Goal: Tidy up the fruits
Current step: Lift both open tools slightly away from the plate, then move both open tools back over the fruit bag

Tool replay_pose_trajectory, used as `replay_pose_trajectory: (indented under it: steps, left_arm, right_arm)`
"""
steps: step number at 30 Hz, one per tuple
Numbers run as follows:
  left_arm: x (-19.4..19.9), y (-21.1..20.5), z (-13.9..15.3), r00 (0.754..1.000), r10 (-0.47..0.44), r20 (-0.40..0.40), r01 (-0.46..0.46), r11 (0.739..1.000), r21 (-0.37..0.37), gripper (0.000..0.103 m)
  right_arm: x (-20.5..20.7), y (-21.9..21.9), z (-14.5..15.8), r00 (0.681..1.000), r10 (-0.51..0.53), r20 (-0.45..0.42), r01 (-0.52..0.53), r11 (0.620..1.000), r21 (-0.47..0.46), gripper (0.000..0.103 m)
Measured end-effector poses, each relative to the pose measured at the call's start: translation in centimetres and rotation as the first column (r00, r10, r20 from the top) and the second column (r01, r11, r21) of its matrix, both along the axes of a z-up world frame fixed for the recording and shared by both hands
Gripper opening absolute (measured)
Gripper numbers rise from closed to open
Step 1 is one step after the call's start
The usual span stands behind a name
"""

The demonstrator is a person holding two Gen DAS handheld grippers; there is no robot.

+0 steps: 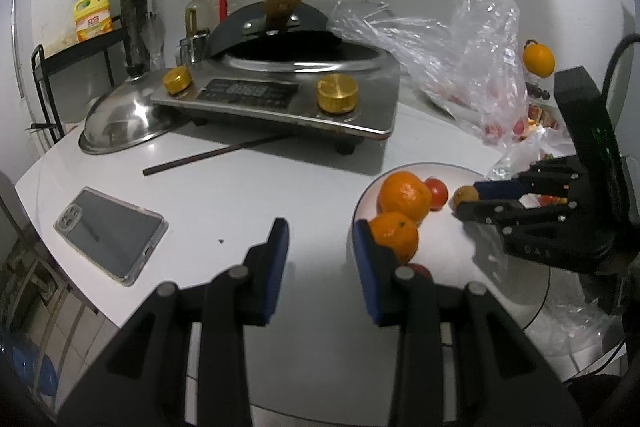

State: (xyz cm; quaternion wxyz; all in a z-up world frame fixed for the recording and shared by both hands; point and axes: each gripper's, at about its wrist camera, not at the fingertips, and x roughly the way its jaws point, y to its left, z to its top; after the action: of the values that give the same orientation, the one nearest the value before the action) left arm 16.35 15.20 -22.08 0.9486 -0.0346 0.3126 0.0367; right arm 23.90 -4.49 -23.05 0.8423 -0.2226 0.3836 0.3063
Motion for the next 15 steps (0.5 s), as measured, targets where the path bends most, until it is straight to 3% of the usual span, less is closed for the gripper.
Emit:
replay_pose_trajectory:
  steps: [10,13,15]
  left_arm:
    - [-0.02,0.1,0.02,1.0,0.001,0.0,-0.001,1.0,0.0,0.035]
    - [-0.16,-0.14,0.14,1.0,-0.002,0.002,0.002,1.0,0.003,0.035]
    - [-0.25,-0.32,0.25,1.0,-0.002,0.002,0.002,1.0,0.006,0.035]
  right_arm:
    - [0.45,0.15,0.0,1.0,-0.014,-0.02,0.014,1.0,0.018,0.028]
    - [0.41,-0.02,0.08,1.0,-0.016,-0.027,0.016,0.999,0.031,0.041]
    - [0.33,-0.21,0.31,1.0,-0.018,-0.025,0.019,0.999,0.044,0.043]
